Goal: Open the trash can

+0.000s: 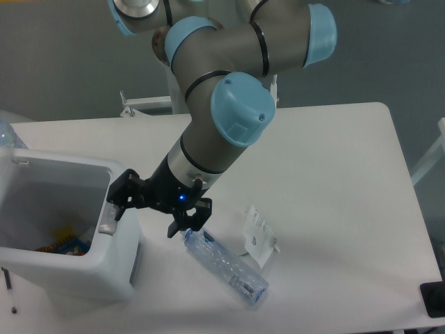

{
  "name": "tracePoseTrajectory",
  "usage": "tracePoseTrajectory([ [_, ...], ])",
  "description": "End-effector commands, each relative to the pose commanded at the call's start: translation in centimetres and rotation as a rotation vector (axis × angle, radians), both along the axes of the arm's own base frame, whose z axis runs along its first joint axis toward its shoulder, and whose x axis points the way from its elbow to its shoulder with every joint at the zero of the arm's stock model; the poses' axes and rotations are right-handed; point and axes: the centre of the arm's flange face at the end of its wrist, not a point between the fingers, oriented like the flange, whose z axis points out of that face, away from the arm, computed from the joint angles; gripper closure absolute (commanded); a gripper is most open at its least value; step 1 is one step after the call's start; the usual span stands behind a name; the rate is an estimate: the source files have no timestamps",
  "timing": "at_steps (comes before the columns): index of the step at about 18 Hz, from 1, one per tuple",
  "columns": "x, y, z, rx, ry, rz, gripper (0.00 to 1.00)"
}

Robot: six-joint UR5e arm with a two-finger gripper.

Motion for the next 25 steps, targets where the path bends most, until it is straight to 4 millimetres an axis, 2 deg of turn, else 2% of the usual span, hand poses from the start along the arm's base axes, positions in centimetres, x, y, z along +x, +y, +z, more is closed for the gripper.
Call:
tracePoseTrajectory([
  [6,0.0,-0.2,0.7,0.010,0.009,-0.001,0.00],
  [8,-0.6,-0.5,1.2,0.028,0.027,0.002,0.00],
  [12,-4.8,-2.4,1.6,0.063,0.115,0.039,0.00],
  [18,-11.5,-7.4,0.8,-0.006,0.294,-0.035,0.00],
  [22,-16.1,-11.6,-1.4,-0.044,0.359,-0.123,0.00],
  [25,-19.6,-14.4,-3.9,-0.087,0.407,-0.230,0.00],
])
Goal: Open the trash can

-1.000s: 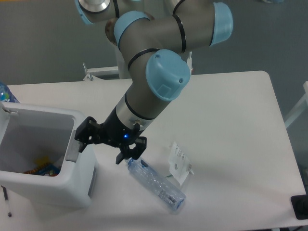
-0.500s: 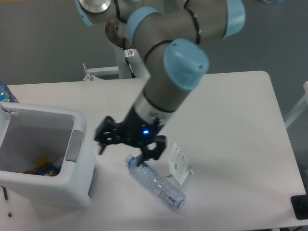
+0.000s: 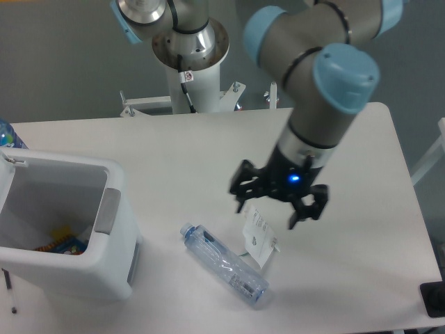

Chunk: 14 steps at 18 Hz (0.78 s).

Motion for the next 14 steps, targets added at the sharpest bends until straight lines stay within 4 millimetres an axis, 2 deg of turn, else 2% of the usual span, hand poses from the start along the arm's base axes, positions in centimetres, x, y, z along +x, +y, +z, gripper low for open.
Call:
tracePoseTrajectory([
  [4,-3.7,-1.8,-3.2,-0.084,0.082,-0.076,0.00],
  [8,-5.9,-2.4,-5.0,-0.138,0.158,-0.111,0.00],
  [14,-6.5,-2.6,-5.4,-0.168,0.216,-0.228,0.00],
])
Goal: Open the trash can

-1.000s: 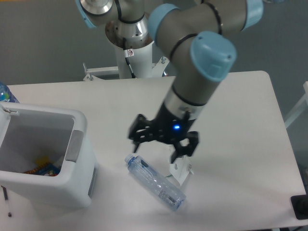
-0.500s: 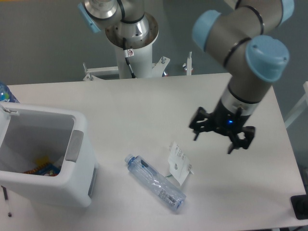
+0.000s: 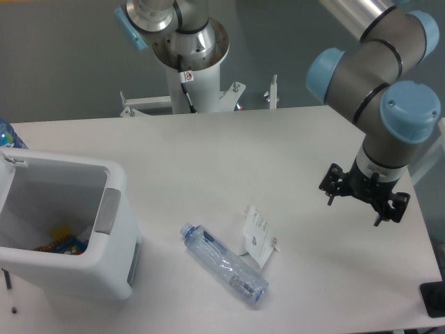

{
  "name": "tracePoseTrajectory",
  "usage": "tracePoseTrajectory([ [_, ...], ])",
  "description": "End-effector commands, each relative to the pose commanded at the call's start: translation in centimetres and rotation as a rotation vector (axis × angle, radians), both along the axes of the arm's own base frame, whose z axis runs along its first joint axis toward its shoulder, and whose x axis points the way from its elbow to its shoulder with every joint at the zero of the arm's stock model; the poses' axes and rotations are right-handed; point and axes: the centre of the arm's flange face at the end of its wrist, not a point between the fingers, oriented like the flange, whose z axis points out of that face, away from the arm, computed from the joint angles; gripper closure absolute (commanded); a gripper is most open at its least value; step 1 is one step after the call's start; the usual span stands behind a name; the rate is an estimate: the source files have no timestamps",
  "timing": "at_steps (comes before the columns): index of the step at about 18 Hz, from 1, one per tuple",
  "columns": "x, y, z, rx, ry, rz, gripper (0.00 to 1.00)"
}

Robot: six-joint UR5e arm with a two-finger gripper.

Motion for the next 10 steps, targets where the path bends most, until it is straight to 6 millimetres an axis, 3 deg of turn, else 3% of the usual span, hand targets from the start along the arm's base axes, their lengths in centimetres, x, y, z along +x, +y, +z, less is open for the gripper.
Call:
tracePoseTrajectory([
  [10,0.8,0.0,-1.0,0.005,0.005,-0.016,0.00],
])
